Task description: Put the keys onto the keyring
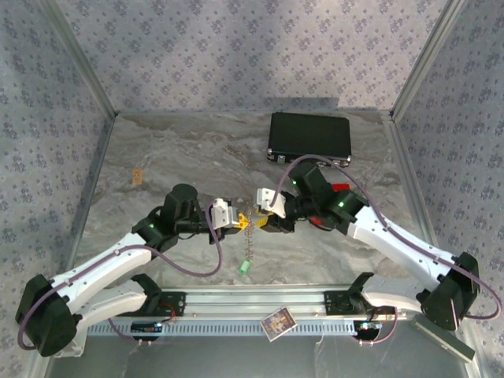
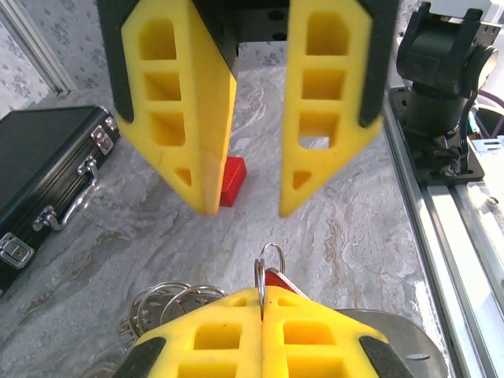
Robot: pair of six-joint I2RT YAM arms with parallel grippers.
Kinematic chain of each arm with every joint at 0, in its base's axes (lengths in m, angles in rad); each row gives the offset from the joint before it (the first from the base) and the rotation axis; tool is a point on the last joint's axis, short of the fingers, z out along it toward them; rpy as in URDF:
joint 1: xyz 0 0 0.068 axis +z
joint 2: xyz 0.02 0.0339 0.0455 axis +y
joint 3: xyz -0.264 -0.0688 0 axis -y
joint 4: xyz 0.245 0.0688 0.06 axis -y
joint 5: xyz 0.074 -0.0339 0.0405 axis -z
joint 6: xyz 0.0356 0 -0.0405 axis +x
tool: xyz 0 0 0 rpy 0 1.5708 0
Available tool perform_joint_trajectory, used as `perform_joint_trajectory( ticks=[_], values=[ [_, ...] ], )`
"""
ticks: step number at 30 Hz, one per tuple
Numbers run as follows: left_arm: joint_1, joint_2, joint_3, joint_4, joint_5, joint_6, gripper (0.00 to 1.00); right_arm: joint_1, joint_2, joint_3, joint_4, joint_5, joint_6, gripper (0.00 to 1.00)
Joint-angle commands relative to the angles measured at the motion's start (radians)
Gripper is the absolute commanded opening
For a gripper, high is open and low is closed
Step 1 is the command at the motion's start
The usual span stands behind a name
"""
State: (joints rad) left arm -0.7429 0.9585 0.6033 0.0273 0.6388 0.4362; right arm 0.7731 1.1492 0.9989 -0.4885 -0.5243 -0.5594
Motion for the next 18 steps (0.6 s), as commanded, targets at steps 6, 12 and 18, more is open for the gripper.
perform_joint_trajectory(
  ticks=[6, 12, 18],
  values=[
    [-0.008, -0.027, -0.042, 0.149, 0.043, -0.036, 0.00, -0.012, -0.011, -0.074, 0.113, -0.098, 0.133, 0.35],
    [-0.009, -0.028, -0.042, 0.149, 0.041, -0.032, 0.00, -0.012, -0.001, -0.081, 0.125, -0.109, 0.145, 0.30],
    [-0.009, -0.032, -0.040, 0.152, 0.044, -0.033, 0.00, -0.014, 0.012, -0.067, 0.109, -0.111, 0.138, 0.15]
  ],
)
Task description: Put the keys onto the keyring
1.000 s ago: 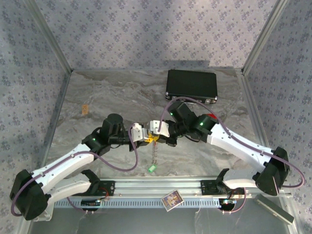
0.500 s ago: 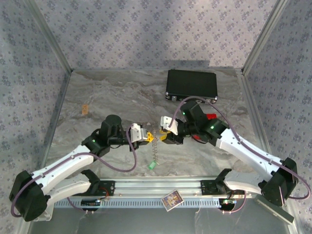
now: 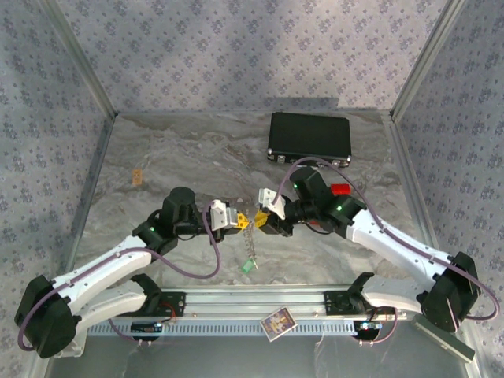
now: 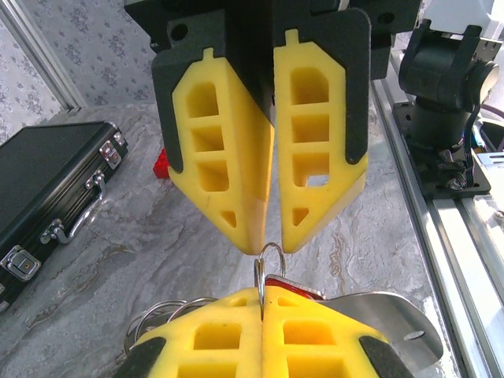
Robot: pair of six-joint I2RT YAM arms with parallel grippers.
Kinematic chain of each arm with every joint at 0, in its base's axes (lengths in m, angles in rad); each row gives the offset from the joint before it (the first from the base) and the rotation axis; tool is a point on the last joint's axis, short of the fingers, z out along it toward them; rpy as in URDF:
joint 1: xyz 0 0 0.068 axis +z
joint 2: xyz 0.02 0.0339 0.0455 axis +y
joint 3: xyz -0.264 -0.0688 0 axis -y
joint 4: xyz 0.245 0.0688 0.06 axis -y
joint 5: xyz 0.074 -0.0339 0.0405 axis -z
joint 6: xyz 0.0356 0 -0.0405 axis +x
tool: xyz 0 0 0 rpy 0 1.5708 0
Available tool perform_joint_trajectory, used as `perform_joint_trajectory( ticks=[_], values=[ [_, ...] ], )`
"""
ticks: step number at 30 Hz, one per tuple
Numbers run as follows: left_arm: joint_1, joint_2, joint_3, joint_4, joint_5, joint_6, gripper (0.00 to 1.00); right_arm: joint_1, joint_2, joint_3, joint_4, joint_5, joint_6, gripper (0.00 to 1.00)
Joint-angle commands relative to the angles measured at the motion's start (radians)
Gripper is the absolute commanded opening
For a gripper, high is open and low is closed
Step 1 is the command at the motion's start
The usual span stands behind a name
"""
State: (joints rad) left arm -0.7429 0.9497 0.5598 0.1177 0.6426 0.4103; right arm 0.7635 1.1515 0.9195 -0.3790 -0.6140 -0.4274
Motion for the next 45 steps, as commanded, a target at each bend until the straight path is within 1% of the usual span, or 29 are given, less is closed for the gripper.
perform_joint_trajectory(
  ticks=[1, 5, 8, 13, 17, 18, 20, 22, 24, 30, 34, 39, 42, 45],
  values=[
    [-0.009, -0.023, 0.002, 0.063, 0.042, -0.008, 0.00, -0.004, 0.013, 0.013, -0.005, -0.018, 0.004, 0.12],
    [-0.009, -0.030, 0.002, 0.067, 0.049, -0.009, 0.00, -0.007, 0.022, 0.019, -0.017, -0.019, 0.000, 0.07],
    [-0.010, -0.031, 0.000, 0.074, 0.059, -0.013, 0.00, -0.008, 0.027, 0.024, -0.019, -0.022, 0.001, 0.00],
    [-0.009, -0.035, -0.009, 0.129, 0.077, -0.037, 0.00, -0.009, 0.049, 0.018, -0.007, -0.016, 0.002, 0.00],
    [-0.010, -0.031, -0.015, 0.162, 0.080, -0.056, 0.00, -0.009, 0.060, 0.024, -0.003, -0.035, 0.009, 0.00],
    [-0.010, -0.032, -0.018, 0.159, 0.076, -0.055, 0.00, -0.013, 0.049, 0.018, 0.006, -0.034, 0.016, 0.04],
    [-0.010, -0.033, -0.027, 0.155, 0.063, -0.054, 0.00, -0.026, 0.004, -0.013, 0.043, -0.030, 0.033, 0.20],
    [-0.010, -0.033, -0.043, 0.165, 0.058, -0.059, 0.00, -0.032, -0.045, -0.057, 0.094, -0.030, 0.038, 0.30],
    [-0.010, -0.030, -0.055, 0.192, 0.063, -0.077, 0.00, -0.033, -0.074, -0.091, 0.131, -0.030, 0.039, 0.33],
    [-0.010, -0.020, -0.075, 0.258, 0.068, -0.121, 0.00, -0.022, -0.055, -0.101, 0.182, -0.076, 0.064, 0.33],
    [-0.010, -0.021, -0.083, 0.280, 0.067, -0.136, 0.00, -0.013, -0.029, -0.103, 0.207, -0.095, 0.075, 0.30],
    [-0.010, -0.020, -0.094, 0.311, 0.065, -0.155, 0.00, -0.008, -0.013, -0.105, 0.234, -0.097, 0.086, 0.24],
    [-0.010, -0.020, -0.099, 0.325, 0.063, -0.163, 0.00, -0.006, -0.009, -0.105, 0.247, -0.098, 0.091, 0.15],
    [-0.010, -0.022, -0.096, 0.313, 0.055, -0.162, 0.00, -0.005, -0.012, -0.101, 0.244, -0.093, 0.088, 0.02]
  ],
)
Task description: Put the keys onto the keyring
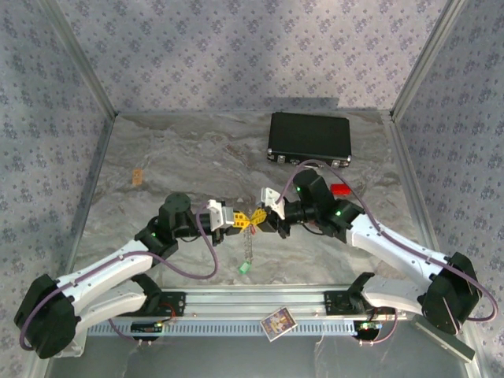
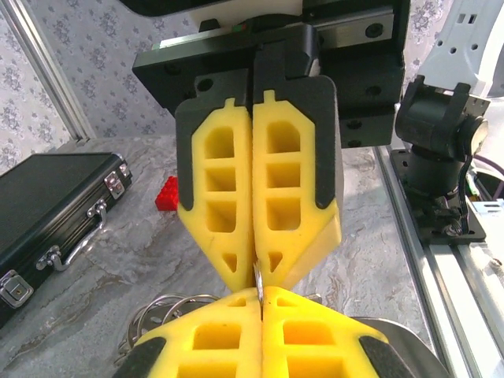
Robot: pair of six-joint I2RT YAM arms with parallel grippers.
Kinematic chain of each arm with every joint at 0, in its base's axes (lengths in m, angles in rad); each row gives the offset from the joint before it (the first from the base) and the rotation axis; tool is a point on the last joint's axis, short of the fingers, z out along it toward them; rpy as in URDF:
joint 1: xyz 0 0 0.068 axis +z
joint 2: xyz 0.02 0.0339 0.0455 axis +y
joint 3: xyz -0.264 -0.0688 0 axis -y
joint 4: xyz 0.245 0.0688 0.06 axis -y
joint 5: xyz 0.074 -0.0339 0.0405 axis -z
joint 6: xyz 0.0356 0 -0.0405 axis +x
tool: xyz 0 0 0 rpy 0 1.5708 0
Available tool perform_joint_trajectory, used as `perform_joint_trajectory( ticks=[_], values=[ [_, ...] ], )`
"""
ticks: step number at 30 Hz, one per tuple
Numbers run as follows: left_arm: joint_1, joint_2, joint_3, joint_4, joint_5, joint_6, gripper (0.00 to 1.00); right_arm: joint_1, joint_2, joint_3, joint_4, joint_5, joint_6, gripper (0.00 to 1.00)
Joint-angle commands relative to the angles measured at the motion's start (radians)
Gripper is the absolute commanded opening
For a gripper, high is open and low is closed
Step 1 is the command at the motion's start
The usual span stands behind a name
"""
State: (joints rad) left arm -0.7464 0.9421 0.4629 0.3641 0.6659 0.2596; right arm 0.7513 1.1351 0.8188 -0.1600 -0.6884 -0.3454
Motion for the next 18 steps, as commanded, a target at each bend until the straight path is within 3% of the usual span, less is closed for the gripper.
perform_joint_trajectory(
  ticks=[1, 2, 4, 5, 11, 18],
  values=[
    [-0.007, -0.017, 0.006, 0.050, 0.018, -0.009, 0.00, 0.006, 0.003, 0.005, 0.014, -0.014, -0.001, 0.00],
    [-0.007, -0.021, 0.013, 0.028, 0.002, -0.003, 0.06, 0.006, 0.001, 0.012, 0.000, -0.009, -0.013, 0.00],
    [-0.007, -0.032, 0.030, -0.036, -0.040, 0.017, 0.28, 0.007, -0.002, 0.032, -0.049, 0.003, -0.042, 0.00],
    [-0.007, -0.040, 0.040, -0.070, -0.058, 0.032, 0.33, 0.006, -0.003, 0.046, -0.079, 0.017, -0.061, 0.00],
    [-0.006, -0.051, 0.116, -0.283, -0.083, 0.124, 0.32, 0.031, 0.035, 0.168, -0.304, 0.138, -0.198, 0.00],
    [-0.006, -0.024, 0.149, -0.307, -0.053, 0.136, 0.30, 0.084, 0.089, 0.283, -0.433, 0.230, -0.277, 0.00]
  ],
)
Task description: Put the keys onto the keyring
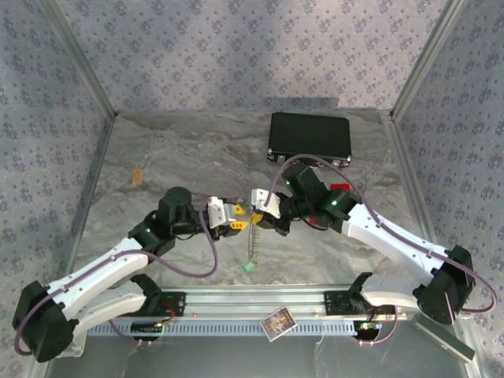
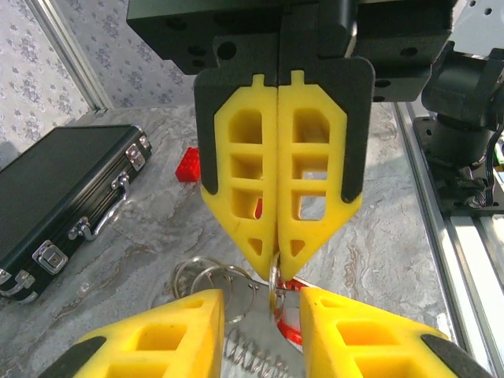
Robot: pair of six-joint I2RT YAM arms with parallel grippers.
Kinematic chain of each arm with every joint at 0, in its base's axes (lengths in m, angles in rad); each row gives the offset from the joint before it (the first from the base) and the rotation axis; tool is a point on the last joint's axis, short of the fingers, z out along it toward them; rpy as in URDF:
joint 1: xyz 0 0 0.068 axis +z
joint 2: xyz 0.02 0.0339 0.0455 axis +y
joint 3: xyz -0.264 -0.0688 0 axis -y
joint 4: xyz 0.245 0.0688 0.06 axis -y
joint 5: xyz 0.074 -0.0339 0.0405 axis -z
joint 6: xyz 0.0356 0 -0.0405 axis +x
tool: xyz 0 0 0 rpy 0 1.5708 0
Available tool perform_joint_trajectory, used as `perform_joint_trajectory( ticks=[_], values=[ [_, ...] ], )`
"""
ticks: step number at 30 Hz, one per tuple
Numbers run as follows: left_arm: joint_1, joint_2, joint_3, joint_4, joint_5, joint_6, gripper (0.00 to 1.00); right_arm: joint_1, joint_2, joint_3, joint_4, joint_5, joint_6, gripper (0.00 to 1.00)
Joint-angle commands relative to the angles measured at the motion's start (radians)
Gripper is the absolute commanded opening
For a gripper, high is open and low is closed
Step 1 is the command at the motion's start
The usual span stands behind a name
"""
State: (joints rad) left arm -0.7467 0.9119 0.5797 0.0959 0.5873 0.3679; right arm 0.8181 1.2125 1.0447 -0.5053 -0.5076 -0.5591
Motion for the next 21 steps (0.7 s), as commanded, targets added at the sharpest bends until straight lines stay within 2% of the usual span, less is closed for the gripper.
perform_joint_trajectory(
  ticks=[1, 8, 14, 15, 19, 21],
  values=[
    [-0.006, 0.010, 0.033, -0.039, 0.030, 0.027, 0.28, 0.025, 0.016, 0.067, -0.091, 0.053, -0.066, 0.00],
    [-0.006, 0.035, 0.042, -0.028, 0.051, 0.026, 0.21, 0.061, 0.049, 0.110, -0.091, 0.062, -0.077, 0.00],
    [-0.006, 0.028, 0.038, -0.026, 0.055, 0.032, 0.00, 0.066, 0.051, 0.109, -0.087, 0.060, -0.063, 0.00],
    [-0.006, 0.024, 0.034, -0.025, 0.055, 0.032, 0.00, 0.060, 0.039, 0.098, -0.077, 0.054, -0.051, 0.03],
    [-0.006, 0.008, 0.004, 0.032, 0.061, 0.005, 0.00, 0.005, -0.023, 0.017, -0.009, -0.009, 0.005, 0.25],
    [-0.006, 0.005, -0.035, 0.119, 0.070, -0.035, 0.00, -0.012, -0.037, -0.020, 0.003, -0.035, 0.019, 0.28]
  ],
)
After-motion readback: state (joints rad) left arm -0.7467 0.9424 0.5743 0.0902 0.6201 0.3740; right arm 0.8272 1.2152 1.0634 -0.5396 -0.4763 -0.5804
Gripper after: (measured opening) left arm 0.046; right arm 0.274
